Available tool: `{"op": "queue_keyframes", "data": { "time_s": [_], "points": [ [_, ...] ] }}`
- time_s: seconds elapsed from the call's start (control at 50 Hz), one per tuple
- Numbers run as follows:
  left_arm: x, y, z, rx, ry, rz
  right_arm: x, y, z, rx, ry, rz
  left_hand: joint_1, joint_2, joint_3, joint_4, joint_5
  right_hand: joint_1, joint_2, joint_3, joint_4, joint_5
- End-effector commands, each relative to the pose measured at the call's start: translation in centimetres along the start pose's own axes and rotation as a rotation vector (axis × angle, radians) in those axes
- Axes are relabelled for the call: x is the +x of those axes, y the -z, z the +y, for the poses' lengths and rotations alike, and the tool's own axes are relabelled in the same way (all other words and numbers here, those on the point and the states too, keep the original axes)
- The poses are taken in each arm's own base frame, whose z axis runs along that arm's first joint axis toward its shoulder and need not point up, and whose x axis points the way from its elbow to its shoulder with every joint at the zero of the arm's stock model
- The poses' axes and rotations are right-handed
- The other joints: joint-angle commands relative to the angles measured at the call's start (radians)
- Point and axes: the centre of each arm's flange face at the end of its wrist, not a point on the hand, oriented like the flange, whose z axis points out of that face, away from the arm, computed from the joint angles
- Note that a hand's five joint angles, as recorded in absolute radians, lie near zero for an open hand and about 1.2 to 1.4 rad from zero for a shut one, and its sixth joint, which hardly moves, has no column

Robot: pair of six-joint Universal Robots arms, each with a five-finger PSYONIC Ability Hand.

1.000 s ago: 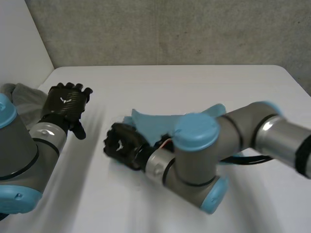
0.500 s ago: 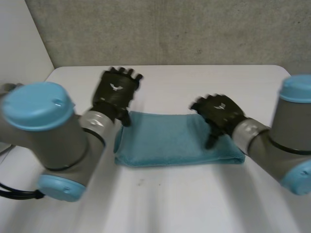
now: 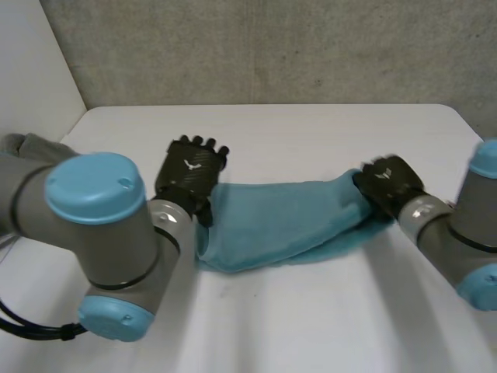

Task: Fold the laundry.

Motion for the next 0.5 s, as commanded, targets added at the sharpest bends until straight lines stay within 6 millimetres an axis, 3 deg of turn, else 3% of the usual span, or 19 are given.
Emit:
{"op": "queue_keyframes", "data": {
  "time_s": [0.02,0.08,0.1,0.18,0.2,0.24,0.26,0.28,0.38,0.42,0.5],
  "points": [
    [-4.1,0.6,-0.7,-0.004,0.016,-0.143,-9.2,2.8,-9.7,0.314,0.224,-0.178,-0.014,-0.02,-0.029,-0.018,-0.039,0.479,0.235,0.216,0.208,0.238],
    [-5.7,0.6,-0.7,-0.021,0.028,-0.226,-12.9,4.0,-11.0,0.384,0.294,-0.259,-0.017,-0.023,-0.031,-0.021,-0.042,0.479,0.235,0.216,0.208,0.238],
    [-6.0,0.6,-0.7,-0.025,0.031,-0.244,-15.5,4.8,-11.3,0.422,0.339,-0.321,-0.017,-0.023,-0.031,-0.021,-0.042,0.479,0.235,0.216,0.208,0.238],
    [-6.8,0.6,-0.5,-0.036,0.052,-0.291,-20.1,5.9,-11.0,0.479,0.395,-0.446,-0.02,-0.026,-0.034,-0.024,-0.045,0.479,0.235,0.216,0.208,0.238],
    [-6.9,0.6,-0.5,-0.036,0.058,-0.293,-20.5,5.7,-10.9,0.477,0.395,-0.451,-0.017,-0.023,-0.032,-0.021,-0.042,0.343,0.099,0.08,0.073,0.102],
    [-6.9,0.6,-0.6,-0.032,0.074,-0.292,-20.8,5.4,-10.7,0.468,0.392,-0.453,-0.017,-0.023,-0.031,-0.021,-0.042,-0.187,-0.431,-0.449,-0.457,-0.428],
    [-6.9,0.6,-0.6,-0.03,0.08,-0.293,-20.6,5.3,-10.9,0.465,0.376,-0.45,-0.017,-0.023,-0.031,-0.021,-0.042,-0.649,-0.893,-0.912,-0.919,-0.89],
    [-6.9,0.5,-0.7,-0.025,0.092,-0.291,-20.5,5.3,-11.0,0.464,0.363,-0.447,-0.017,-0.023,-0.031,-0.021,-0.042,-0.723,-0.967,-0.986,-0.994,-0.964],
    [-6.9,0.3,-1.2,-0.002,0.129,-0.289,-18.0,4.7,-11.7,0.401,0.125,-0.423,-0.017,-0.023,-0.031,-0.021,-0.042,-0.743,-0.987,-1.006,-1.013,-0.984],
    [-6.8,0.3,-1.5,0.009,0.139,-0.285,-14.4,3.2,-11.3,0.328,-0.054,-0.358,-0.017,-0.023,-0.031,-0.021,-0.042,-0.743,-0.987,-1.006,-1.013,-0.984],
    [-6.2,0.0,-2.1,0.034,0.161,-0.244,-8.8,2.6,-10.8,0.211,-0.32,-0.279,-0.014,-0.02,-0.029,-0.018,-0.039,-0.743,-0.987,-1.006,-1.013,-0.984]
  ]
}}
